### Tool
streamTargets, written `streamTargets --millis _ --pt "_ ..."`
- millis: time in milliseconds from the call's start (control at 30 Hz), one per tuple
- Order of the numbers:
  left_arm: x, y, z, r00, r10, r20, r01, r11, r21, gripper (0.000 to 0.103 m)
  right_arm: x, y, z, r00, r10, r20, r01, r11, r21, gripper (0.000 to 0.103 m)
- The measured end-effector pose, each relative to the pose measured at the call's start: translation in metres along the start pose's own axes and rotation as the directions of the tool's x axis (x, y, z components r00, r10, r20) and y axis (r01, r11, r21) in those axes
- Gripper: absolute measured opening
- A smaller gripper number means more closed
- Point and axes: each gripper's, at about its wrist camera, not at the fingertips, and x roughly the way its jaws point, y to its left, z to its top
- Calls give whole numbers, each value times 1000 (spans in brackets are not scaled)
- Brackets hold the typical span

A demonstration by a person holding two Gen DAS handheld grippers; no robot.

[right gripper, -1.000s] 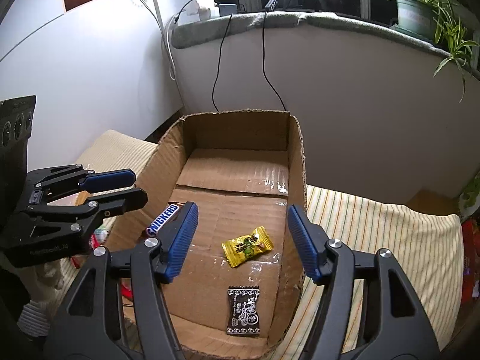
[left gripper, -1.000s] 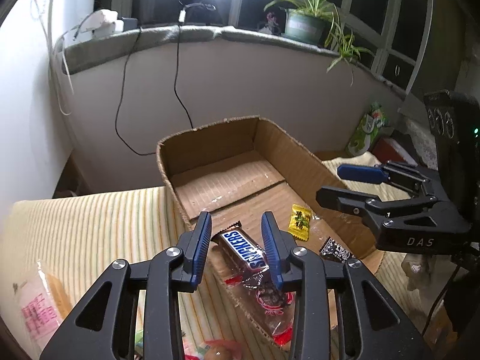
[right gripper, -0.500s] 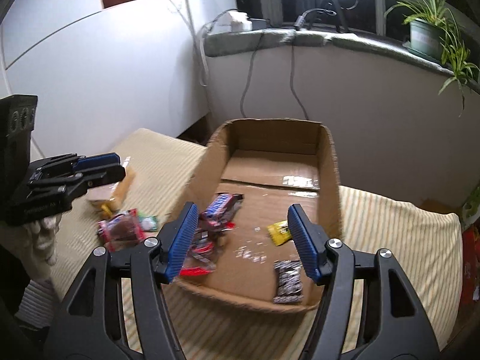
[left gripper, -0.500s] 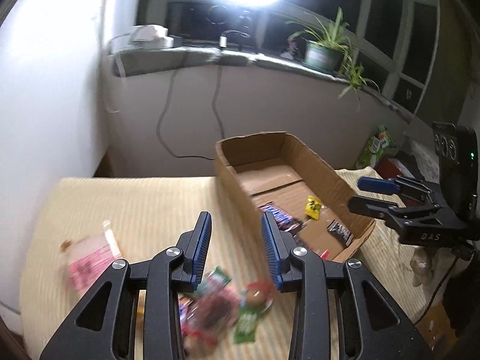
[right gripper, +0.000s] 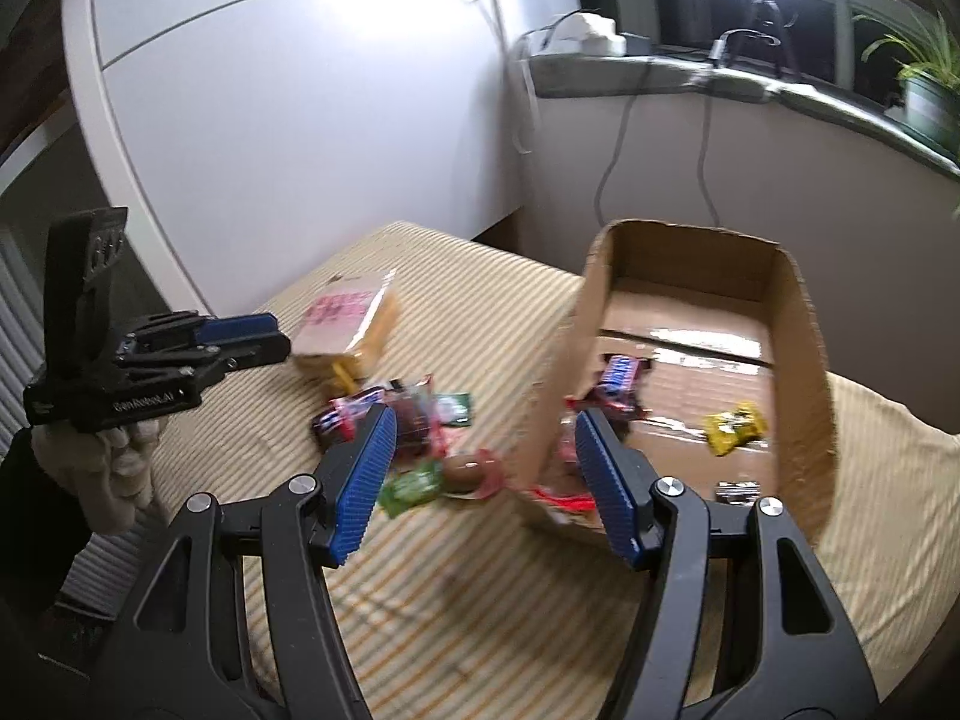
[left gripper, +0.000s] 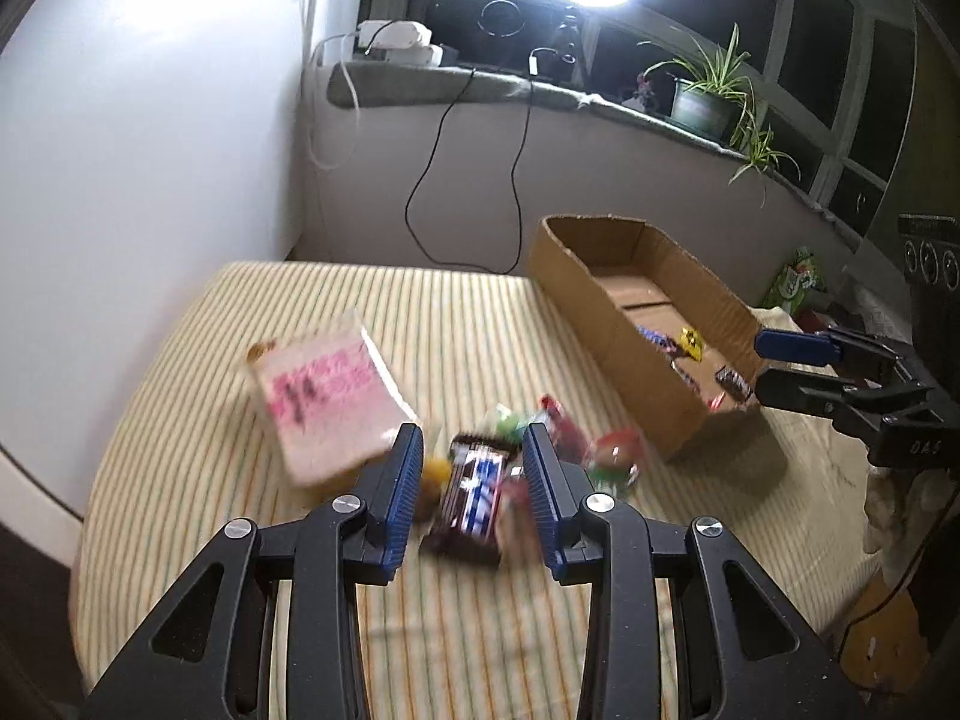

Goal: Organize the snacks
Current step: 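Move both open grippers back to the snack pile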

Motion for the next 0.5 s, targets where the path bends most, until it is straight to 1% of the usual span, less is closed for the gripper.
streamTargets --millis 67,133,200,367,500 --pt "-1 4 -7 1000 -7 -6 7 1000 -19 33 5 10 0 1000 12 -11 -12 1000 -19 66" --pt "-2 6 -13 1000 -15 -14 14 999 -29 33 11 21 -1 1000 19 -22 -20 999 -42 81" --pt "0 7 -20 999 -21 -31 21 999 -29 33 16 30 -2 999 24 -29 -26 998 -63 86" --pt "10 8 -36 996 -29 -84 28 1000 -14 33 37 54 -3 996 38 -77 -47 992 -121 86" --pt "22 8 -44 992 -48 -120 47 999 -8 33 62 61 -4 990 40 -132 -55 992 -113 86"
